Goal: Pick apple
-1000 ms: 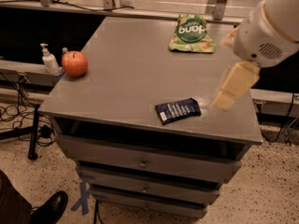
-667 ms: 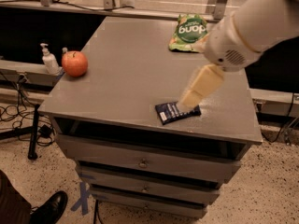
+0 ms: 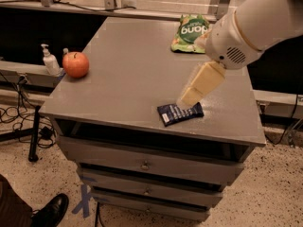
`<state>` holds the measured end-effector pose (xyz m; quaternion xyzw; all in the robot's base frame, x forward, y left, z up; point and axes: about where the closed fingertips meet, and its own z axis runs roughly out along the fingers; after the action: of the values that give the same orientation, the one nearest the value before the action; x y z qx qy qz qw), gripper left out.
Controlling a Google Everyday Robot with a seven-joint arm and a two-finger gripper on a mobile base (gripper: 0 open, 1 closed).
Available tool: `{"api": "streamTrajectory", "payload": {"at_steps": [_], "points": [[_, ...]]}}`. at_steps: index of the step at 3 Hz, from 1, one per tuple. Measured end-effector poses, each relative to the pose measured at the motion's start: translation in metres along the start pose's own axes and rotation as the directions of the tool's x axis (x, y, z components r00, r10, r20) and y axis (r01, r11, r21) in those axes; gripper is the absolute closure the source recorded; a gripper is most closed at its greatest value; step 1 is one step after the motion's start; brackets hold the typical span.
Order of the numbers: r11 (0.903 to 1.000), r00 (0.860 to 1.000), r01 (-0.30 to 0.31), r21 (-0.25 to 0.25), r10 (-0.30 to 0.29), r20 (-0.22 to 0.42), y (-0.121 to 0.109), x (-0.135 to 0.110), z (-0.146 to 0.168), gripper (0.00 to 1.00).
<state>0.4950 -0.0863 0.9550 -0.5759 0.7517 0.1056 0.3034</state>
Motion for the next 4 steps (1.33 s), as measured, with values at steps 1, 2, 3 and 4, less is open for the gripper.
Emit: {"api": "streamTrajectory", "payload": {"at_steps": [1,2,3,4], "points": [[0.9999,0.998,-0.006,-0.013,0.007,0.07,-0.003,-0.016,0.014,0.0],[0.9982,0.98,-0.014,-0.058,0.025,0.2,-0.01,-0.063,0.05,0.0],[0.9958,0.956,-0.008,-0.091,0.034,0.293,-0.013,-0.109,0.081,0.0],[0.9943,0.934,-0.008,-0.107,0.045,0.355,-0.012,-0.145,0.12,0.0]]}}
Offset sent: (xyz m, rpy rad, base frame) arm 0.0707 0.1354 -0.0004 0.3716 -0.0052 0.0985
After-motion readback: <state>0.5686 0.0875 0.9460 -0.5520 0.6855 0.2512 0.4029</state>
